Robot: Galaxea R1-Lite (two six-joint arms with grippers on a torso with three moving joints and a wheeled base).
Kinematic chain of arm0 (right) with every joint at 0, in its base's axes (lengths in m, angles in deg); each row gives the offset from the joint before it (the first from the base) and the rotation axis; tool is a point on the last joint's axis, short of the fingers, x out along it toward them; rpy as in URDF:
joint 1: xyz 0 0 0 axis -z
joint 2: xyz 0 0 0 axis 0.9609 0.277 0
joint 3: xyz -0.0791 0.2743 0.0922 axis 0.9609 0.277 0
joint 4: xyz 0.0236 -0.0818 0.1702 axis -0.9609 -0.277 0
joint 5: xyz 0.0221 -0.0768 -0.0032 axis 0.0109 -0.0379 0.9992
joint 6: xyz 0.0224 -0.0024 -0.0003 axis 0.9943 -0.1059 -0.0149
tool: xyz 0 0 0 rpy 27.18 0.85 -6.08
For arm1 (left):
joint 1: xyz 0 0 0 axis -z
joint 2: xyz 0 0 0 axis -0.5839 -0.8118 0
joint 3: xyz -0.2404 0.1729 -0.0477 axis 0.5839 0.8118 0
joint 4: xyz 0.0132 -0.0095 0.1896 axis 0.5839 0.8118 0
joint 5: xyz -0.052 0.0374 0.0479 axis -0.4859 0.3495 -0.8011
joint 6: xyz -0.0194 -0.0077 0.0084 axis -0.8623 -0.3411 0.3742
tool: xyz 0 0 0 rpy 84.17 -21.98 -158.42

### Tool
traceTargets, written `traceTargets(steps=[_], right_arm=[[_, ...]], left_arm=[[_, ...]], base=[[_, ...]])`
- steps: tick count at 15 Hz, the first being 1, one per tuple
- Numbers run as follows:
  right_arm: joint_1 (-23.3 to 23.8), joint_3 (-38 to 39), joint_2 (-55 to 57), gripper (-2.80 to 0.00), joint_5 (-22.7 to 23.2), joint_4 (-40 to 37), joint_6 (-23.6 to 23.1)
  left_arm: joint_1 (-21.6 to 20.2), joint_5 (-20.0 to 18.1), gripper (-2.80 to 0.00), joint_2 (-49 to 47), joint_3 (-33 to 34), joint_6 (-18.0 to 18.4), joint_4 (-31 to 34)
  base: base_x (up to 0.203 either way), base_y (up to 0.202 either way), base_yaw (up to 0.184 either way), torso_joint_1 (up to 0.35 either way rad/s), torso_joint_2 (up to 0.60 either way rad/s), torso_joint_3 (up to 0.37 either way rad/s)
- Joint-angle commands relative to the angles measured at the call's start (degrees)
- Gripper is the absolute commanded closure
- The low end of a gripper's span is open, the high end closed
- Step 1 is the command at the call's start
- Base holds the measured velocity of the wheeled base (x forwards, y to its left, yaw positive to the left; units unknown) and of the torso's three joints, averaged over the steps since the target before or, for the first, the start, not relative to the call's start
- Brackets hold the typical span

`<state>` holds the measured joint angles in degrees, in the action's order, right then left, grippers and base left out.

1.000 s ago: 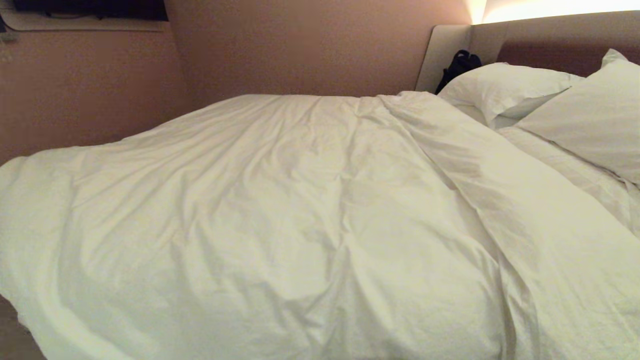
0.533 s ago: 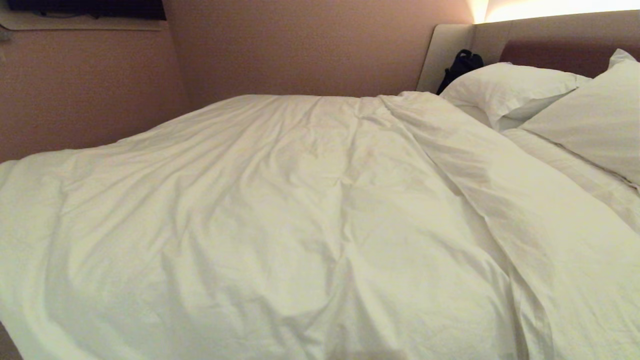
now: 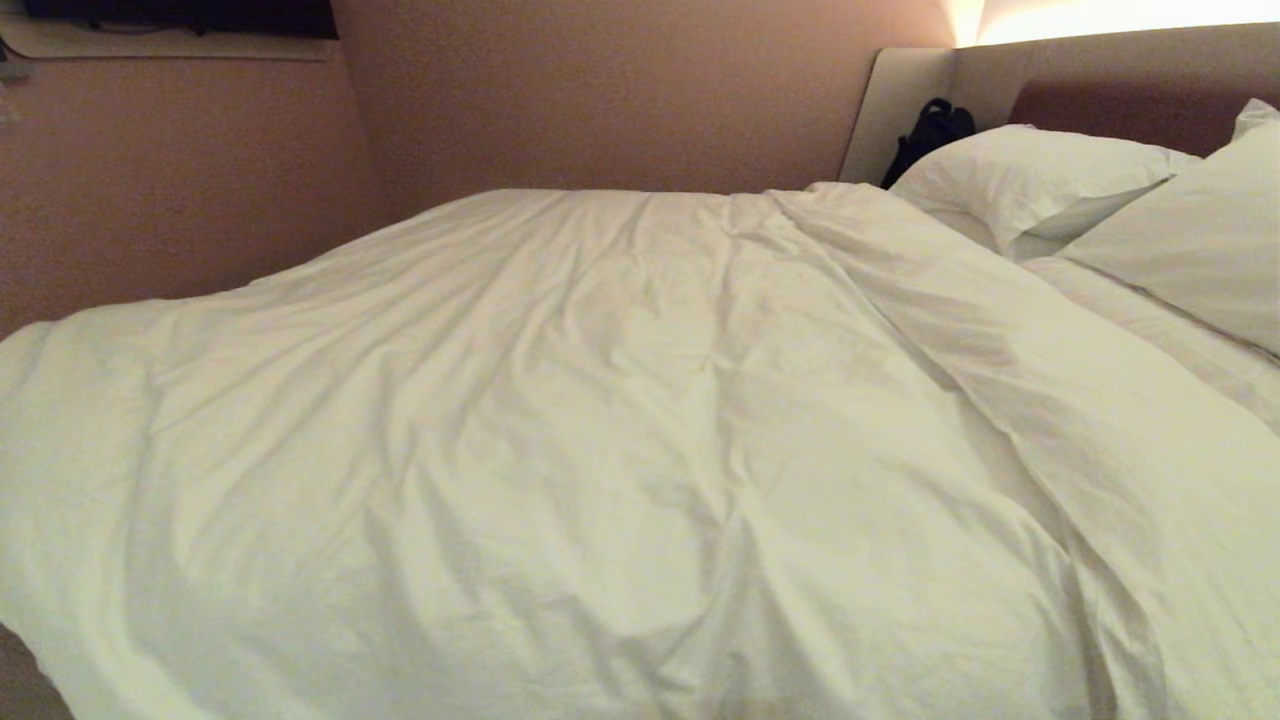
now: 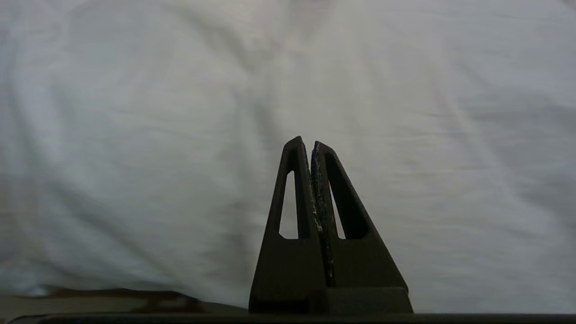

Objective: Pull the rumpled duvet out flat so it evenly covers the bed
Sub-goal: Hold the folded corner of the quilt

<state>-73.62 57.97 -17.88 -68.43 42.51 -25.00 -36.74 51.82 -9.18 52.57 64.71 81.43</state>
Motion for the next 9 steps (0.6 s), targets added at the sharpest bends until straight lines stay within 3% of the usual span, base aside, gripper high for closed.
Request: traceTargets(steps=[1,9], right_arm=[[0.0,0.0,0.0,0.0,0.0,0.0,0.0],[0.0,0.0,0.0,0.0,0.0,0.0,0.0]], left_arm=[[0.0,0.0,0.0,-0.1,0.0,0.0,0.0],[0.0,0.1,0.0,-0.1,0.0,-0.2,0.0]], base=[[0.0,0.198,0.004,0.002,0.0,0.002],[0.0,0.197,0.0,0.004,0.0,0.003]])
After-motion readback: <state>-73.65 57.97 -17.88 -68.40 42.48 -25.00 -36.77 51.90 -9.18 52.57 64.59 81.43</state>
